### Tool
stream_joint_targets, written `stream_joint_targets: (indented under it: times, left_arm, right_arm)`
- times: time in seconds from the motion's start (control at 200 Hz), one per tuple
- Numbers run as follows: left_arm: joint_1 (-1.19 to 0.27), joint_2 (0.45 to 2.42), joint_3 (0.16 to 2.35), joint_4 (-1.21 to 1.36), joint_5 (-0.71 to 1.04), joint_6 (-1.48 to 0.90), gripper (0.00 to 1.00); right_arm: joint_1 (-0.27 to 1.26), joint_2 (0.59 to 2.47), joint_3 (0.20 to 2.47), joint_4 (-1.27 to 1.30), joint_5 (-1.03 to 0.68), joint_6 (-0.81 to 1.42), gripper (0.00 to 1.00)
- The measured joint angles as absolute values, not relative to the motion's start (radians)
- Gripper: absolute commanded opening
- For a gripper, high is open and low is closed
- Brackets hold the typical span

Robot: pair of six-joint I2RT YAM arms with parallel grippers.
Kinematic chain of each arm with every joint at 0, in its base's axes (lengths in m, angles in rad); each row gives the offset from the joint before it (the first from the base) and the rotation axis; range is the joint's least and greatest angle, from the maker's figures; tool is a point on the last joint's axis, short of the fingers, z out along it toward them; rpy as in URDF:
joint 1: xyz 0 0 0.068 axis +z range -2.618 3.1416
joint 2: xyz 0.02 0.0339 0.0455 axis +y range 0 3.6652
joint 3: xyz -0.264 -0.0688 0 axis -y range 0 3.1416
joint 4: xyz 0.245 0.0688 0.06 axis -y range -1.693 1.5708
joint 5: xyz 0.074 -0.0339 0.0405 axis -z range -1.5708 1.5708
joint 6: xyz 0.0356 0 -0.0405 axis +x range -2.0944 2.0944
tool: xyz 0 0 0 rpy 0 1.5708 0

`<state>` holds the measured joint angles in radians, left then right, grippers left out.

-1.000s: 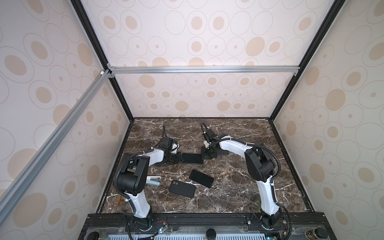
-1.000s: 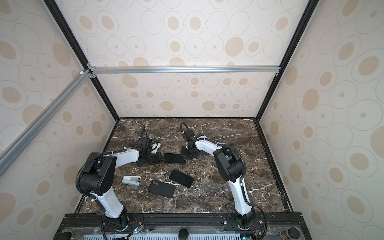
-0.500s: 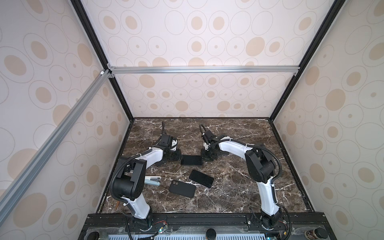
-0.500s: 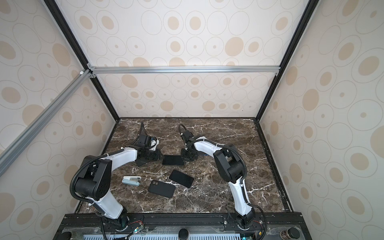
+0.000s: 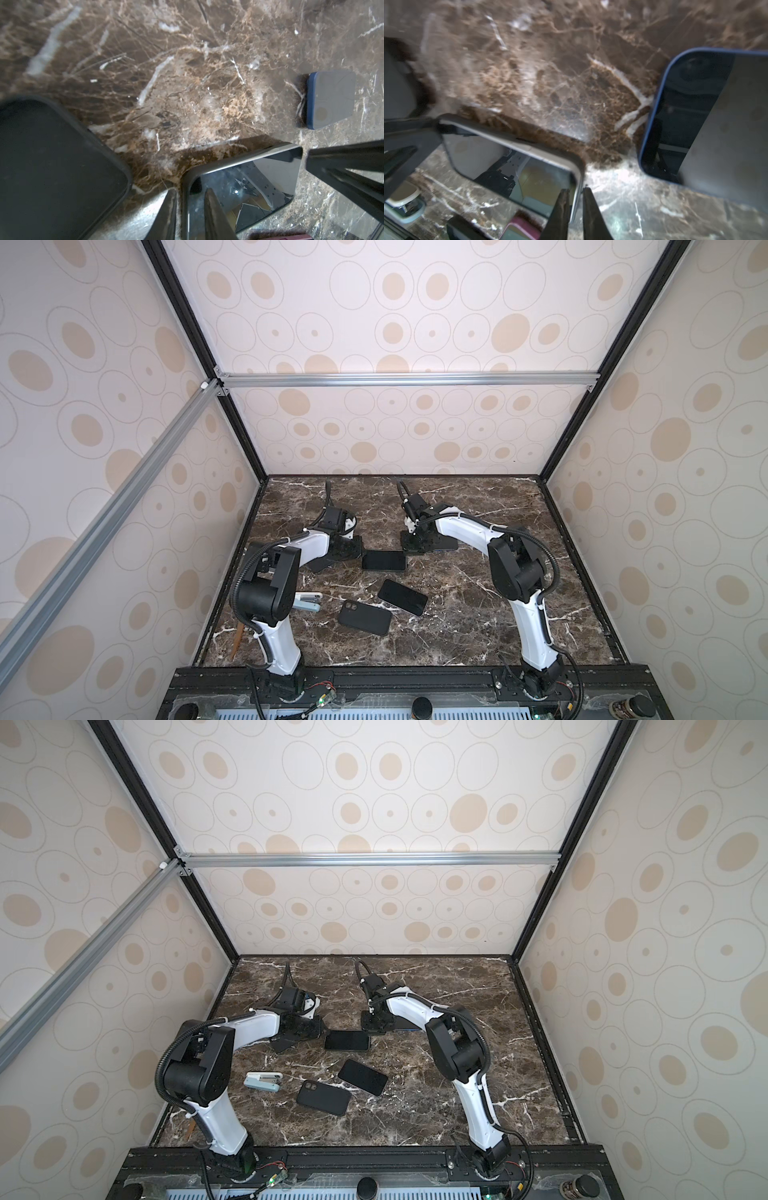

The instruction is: Put the phone into the phone case

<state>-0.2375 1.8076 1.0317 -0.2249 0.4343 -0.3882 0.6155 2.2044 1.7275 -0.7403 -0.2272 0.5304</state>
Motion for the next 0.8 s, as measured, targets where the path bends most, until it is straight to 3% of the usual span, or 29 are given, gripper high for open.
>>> stream_joint_targets:
  times: [0.385,0.54,0.8]
  left_arm:
    - [-0.237,1.824,1.03,-0.224,0.451,-0.374,0.19]
    - [-0.237,1.826,1.03,-0.224,0.455,-0.368,0.13]
    - [-0.236,1.826,1.03,-0.224,0.459,-0.365,0.12]
  right_arm:
    - [0.606,2.211,1.729,-0.734,-0.258,0.526,0.11]
    - [0.604,2.218,1.738,-0.739,-0.258,0.526,0.1]
    - [0.603,2.23,1.757,-0.756,-0.259,0.53,0.08]
